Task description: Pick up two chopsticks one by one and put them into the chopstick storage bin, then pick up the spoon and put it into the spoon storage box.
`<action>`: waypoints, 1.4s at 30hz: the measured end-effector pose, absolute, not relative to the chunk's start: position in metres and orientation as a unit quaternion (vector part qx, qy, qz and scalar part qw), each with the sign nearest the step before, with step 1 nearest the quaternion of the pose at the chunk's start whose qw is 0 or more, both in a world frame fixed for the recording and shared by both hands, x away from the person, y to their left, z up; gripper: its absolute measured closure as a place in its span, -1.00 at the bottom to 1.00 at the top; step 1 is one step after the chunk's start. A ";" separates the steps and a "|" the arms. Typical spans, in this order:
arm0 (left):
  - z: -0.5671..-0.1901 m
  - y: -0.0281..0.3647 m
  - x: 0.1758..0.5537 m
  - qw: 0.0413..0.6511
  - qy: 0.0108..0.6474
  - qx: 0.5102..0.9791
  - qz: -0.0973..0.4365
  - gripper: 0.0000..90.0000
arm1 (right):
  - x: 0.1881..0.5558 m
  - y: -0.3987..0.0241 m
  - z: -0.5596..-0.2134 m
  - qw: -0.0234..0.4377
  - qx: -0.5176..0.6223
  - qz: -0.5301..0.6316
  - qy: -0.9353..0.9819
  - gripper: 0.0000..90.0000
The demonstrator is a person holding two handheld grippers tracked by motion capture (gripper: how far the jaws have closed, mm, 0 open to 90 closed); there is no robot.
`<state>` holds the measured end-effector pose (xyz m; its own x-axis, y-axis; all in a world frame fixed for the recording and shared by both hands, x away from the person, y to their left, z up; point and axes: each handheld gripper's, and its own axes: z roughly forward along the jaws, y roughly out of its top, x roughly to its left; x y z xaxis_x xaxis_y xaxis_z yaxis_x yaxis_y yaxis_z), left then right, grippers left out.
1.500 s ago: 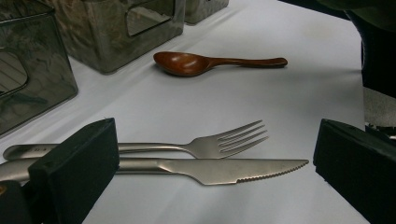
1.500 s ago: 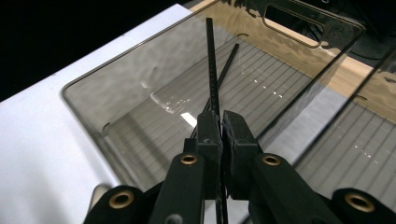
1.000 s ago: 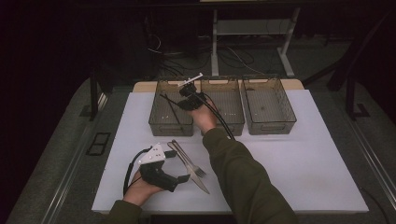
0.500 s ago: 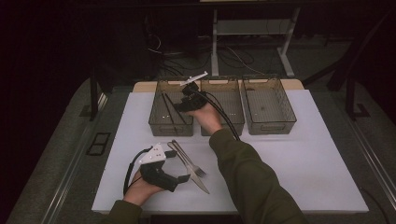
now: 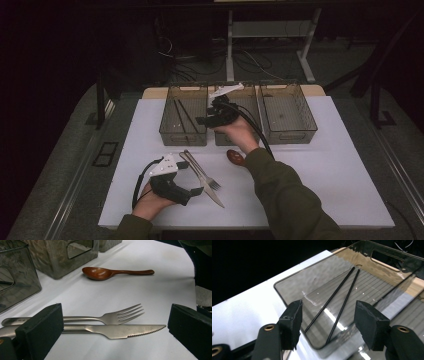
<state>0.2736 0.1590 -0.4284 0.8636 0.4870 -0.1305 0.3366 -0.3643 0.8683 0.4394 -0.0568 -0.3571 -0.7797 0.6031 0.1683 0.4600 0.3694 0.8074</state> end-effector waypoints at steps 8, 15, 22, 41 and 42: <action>-0.429 0.161 0.273 0.506 0.255 0.821 0.073 -1.00 | 0.417 -0.088 -0.351 0.080 0.309 0.478 0.819 -0.16; -0.430 0.161 0.274 0.508 0.256 0.819 0.072 -1.00 | 0.393 -0.117 -0.349 0.078 0.294 0.485 0.820 -0.17; -0.430 0.160 0.274 0.505 0.254 0.822 0.074 -1.00 | 0.365 -0.148 -0.358 0.069 0.286 0.488 0.822 -0.17; -0.429 0.160 0.273 0.503 0.257 0.822 0.078 -1.00 | 0.310 -0.196 -0.391 0.056 0.281 0.467 0.837 -0.07; -0.429 0.160 0.273 0.502 0.257 0.822 0.078 -1.00 | 0.306 -0.198 -0.394 0.057 0.281 0.463 0.839 -0.04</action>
